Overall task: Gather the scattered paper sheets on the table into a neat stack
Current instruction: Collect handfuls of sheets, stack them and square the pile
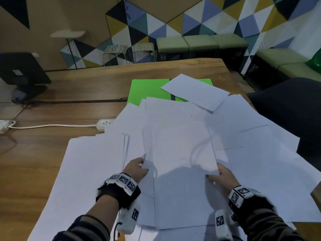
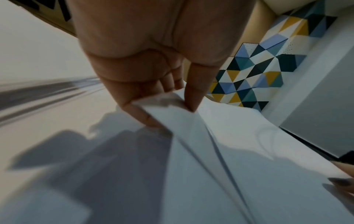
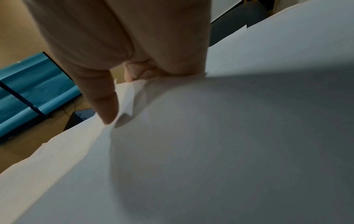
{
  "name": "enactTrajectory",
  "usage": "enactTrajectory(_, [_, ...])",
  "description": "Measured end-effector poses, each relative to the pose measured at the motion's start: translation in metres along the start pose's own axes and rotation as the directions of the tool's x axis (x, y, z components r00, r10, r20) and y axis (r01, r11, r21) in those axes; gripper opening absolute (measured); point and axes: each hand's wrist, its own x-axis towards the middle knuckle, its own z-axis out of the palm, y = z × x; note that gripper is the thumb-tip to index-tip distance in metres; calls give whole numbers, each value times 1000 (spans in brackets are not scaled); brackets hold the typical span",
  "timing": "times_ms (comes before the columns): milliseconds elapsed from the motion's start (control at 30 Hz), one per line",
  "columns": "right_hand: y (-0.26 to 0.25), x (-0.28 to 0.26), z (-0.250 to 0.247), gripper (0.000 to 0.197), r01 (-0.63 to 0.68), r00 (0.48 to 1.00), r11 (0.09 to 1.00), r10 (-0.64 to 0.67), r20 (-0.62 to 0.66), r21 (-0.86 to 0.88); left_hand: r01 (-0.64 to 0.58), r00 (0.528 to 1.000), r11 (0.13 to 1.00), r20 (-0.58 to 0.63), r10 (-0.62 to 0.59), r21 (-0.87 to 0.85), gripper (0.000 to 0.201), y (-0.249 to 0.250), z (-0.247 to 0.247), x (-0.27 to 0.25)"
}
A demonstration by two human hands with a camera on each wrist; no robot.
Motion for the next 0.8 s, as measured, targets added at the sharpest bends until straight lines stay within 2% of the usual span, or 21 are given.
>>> enactTrajectory(100, [1,0,1,27,-5,1000,994,4,7,105,-15,997,1000,80,13,20,29,0,4,-5])
enactTrajectory(167, [-2,-1,-1,27,22,999,996,-24,26,85,-15,989,999,149,9,35,40,-1,5,-7])
enactTrajectory(267, [-9,-4,-2,27,117,993,993,-118,17,20,2,979,1000,206,4,-26,24,-5,3,-8])
enactTrajectory(367, [-16,-4,-1,27,137,990,982,-135,-28,128,-21,975,986,215,57,-165,25,-6,-1,-13])
enactTrajectory(467, [-27,-2,-6,24,160,986,955,-144,-80,249,-36,993,934,91,73,-355,26,5,-9,-16])
enactTrajectory(500, [-33,-3,-8,23,176,984,942,-157,-88,284,-65,995,921,40,87,-385,34,10,-14,-16])
enactTrajectory(567, [-49,-7,-10,23,216,976,902,-195,-93,374,-160,987,892,-53,152,-422,74,23,-23,-17])
enactTrajectory(600, [-57,-10,-9,25,246,969,884,-225,-99,397,-231,973,877,-107,205,-422,79,32,-27,-19])
enactTrajectory(700, [-80,-16,-7,30,366,931,848,-339,-138,383,-440,897,783,-261,357,-440,31,58,-39,-26])
enactTrajectory(800, [-100,-20,-7,23,466,885,801,-420,-202,375,-570,810,709,-429,400,-415,30,83,-52,-28])
